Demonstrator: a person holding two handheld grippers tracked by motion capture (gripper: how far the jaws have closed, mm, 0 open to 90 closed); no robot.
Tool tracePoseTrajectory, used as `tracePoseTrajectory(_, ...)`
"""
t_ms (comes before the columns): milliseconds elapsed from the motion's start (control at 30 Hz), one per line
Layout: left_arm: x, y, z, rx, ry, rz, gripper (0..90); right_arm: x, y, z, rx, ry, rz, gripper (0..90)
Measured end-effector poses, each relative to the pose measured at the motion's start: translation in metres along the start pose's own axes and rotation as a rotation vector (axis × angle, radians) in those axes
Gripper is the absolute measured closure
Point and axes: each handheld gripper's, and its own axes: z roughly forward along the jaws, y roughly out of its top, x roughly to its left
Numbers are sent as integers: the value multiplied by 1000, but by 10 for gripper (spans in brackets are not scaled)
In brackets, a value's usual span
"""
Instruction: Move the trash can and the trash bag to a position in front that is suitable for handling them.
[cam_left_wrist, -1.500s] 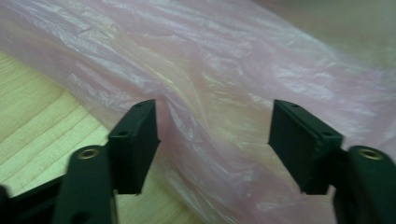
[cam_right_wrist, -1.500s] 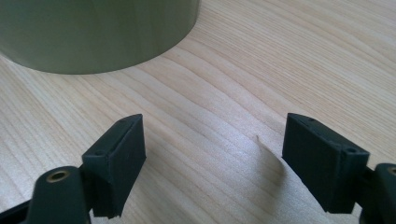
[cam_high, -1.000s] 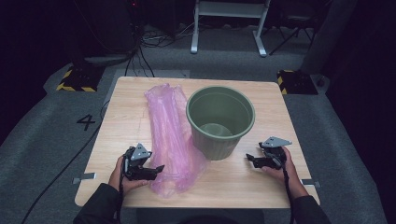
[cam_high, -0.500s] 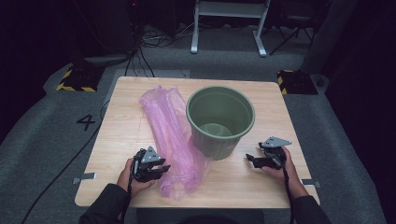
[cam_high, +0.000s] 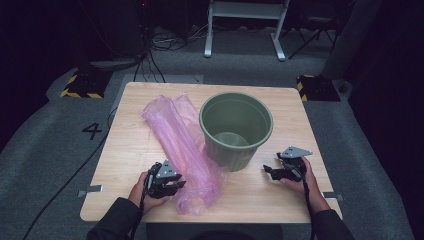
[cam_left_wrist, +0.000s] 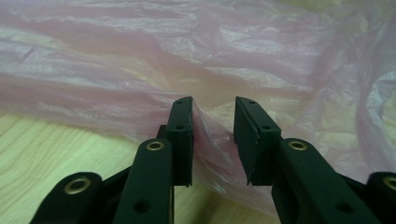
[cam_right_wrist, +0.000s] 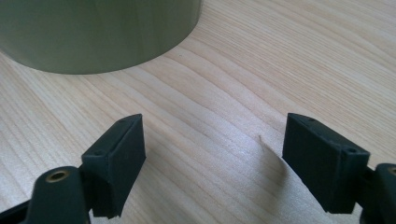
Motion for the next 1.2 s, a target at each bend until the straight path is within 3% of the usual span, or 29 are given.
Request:
tracePoseTrajectory(233, -9, 3, 2, 7, -17, 27, 649, 0, 0, 0, 0, 0, 0, 213)
tracePoseTrajectory(267, -9, 4, 1, -1, 12, 24, 541, 0, 0, 0, 0, -1, -2, 213)
tracePoseTrajectory(300, -9, 4, 1, -1, 12, 24, 472, 0, 0, 0, 0, -1, -2, 213)
tracePoseTrajectory(333, -6, 4, -3, -18, 48, 0, 375, 0, 0, 0, 0, -1, -1, 213)
tracePoseTrajectory(367, -3, 4, -6, -36, 80, -25, 375, 0, 0, 0, 0, -1, -1, 213)
tracePoseTrajectory(433, 9, 4, -20, -107, 189, -105, 239, 0, 0, 0, -1, -1, -1, 213)
tracePoseTrajectory(467, 15, 3, -27, -140, 214, -143, 225, 0, 0, 0, 0, 0, -1, 213)
tracePoseTrajectory(533, 27, 2, -35, -186, 236, -202, 220, 0, 0, 0, 0, 1, 0, 213)
tracePoseTrajectory(567, 32, 3, -36, -183, 253, -215, 208, 0, 0, 0, 0, 2, 0, 212)
tracePoseTrajectory(700, 54, 8, -30, -203, 256, -300, 187, 0, 0, 0, 0, 1, 2, 210)
tracePoseTrajectory(733, 62, 12, -25, -195, 258, -321, 183, 1, 0, 1, 0, 1, 2, 210)
tracePoseTrajectory(767, 62, 12, -25, -195, 258, -321, 176, 1, 0, 1, 0, 1, 2, 210)
tracePoseTrajectory(900, 79, 20, -8, -176, 272, -398, 170, 0, 1, 1, 3, 7, 8, 210)
tracePoseTrajectory(1033, 91, 26, 7, -152, 313, -425, 168, 0, 1, 1, 2, 5, 5, 210)
tracePoseTrajectory(1100, 98, 29, 17, -107, 366, -430, 167, 0, 1, 1, 2, 5, 5, 210)
tracePoseTrajectory(1200, 106, 30, 26, -84, 371, -464, 165, 0, 1, 1, 2, 4, 5, 210)
